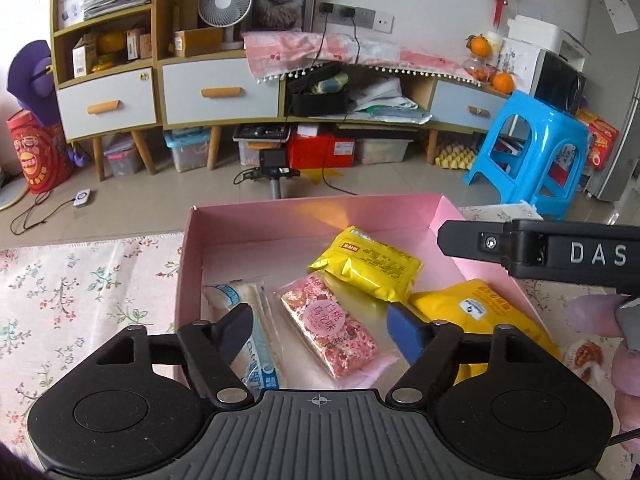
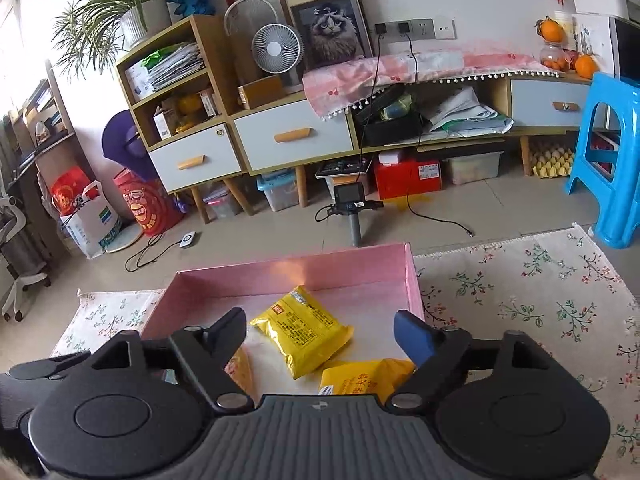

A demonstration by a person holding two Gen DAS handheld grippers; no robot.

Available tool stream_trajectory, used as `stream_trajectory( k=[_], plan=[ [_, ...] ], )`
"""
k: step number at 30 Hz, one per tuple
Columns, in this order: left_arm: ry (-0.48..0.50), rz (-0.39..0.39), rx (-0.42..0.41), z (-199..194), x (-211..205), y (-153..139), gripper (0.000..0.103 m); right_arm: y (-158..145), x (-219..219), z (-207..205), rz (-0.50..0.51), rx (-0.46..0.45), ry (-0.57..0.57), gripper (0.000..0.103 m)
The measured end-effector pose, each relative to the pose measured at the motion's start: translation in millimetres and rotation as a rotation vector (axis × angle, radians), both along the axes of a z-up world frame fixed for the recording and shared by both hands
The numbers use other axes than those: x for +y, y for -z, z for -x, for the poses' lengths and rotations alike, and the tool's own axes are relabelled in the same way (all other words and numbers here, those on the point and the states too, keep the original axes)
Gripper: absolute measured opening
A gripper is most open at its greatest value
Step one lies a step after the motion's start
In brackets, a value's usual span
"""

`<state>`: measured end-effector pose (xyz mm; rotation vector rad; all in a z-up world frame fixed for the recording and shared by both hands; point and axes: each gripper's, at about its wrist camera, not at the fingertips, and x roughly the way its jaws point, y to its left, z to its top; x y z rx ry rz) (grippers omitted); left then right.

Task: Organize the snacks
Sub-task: 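Carry pink pastry pack with left tool while right tool carries yellow pack into box, then open both tools in the box and withdraw toward the pile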

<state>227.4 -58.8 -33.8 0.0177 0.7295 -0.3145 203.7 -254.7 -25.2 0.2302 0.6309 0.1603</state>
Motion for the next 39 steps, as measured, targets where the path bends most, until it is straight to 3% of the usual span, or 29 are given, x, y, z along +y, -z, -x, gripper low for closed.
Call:
stream_trajectory(
  k=[10,16,31,39],
  plan=[
    [0.003,0.005,0.007,29.4,13.7,-25.5,0.089,-24.1,12.6,28.8,0.049,-0.019,-0.017,0.085],
    [-0.015,0.02,0.01,55.8,30.2,-31.8,0.091,-35.2,14.9,48.6,0.058,-0.015,0.003,0.087],
    [-0.036,-0.04,0.007,129.2,80.4,-10.3,0.091,-25.4,27.5,110.0,0.106,0.013,-0.017,0.09],
    [-0.047,-0.009,0.006,156.6,103.5,-5.4,0.091,-19.1,42.9,139.2,0.169,-0.043,-0.058,0.09]
  ],
)
